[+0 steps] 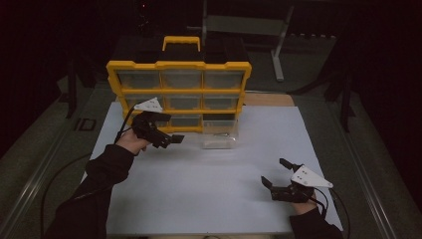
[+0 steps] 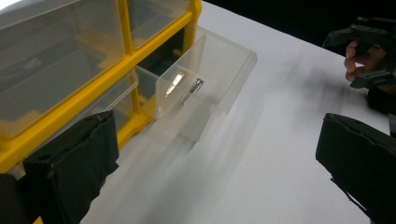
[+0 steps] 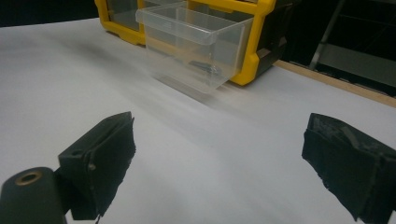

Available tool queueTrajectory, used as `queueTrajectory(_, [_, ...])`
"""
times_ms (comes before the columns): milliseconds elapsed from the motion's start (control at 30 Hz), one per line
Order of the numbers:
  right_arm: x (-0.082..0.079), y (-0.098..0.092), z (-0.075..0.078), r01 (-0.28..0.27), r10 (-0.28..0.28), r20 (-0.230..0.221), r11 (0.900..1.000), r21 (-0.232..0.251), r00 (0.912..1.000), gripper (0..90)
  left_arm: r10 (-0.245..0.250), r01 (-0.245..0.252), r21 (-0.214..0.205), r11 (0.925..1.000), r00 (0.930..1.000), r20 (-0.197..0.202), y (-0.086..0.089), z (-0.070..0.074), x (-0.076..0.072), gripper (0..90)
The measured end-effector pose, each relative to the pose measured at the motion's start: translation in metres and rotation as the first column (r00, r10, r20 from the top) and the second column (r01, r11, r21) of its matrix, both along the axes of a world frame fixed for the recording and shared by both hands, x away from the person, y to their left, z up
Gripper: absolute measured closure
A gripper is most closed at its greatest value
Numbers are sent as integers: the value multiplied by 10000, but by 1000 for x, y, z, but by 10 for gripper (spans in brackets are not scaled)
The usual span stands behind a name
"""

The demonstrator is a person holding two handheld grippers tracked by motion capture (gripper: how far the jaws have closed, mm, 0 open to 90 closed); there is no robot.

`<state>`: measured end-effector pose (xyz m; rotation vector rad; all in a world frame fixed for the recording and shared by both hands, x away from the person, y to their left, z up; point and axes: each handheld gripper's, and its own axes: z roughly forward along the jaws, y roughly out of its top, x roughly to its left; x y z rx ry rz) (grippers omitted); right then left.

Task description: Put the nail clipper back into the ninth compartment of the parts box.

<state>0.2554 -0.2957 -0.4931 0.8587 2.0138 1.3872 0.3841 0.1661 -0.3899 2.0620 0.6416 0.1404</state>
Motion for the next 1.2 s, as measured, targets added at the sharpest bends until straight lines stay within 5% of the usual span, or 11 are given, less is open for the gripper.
queueTrajectory(533, [0, 1, 1, -11, 11, 6, 10000, -21, 10000, 94, 866, -863, -367, 9956, 9962, 60, 42, -14, -36, 0])
queueTrajectory(1200, [-1, 1, 1, -7, 7, 13, 10000, -17, 10000, 94, 1524, -1531, -588, 9865, 9882, -157, 70, -62, -80, 0])
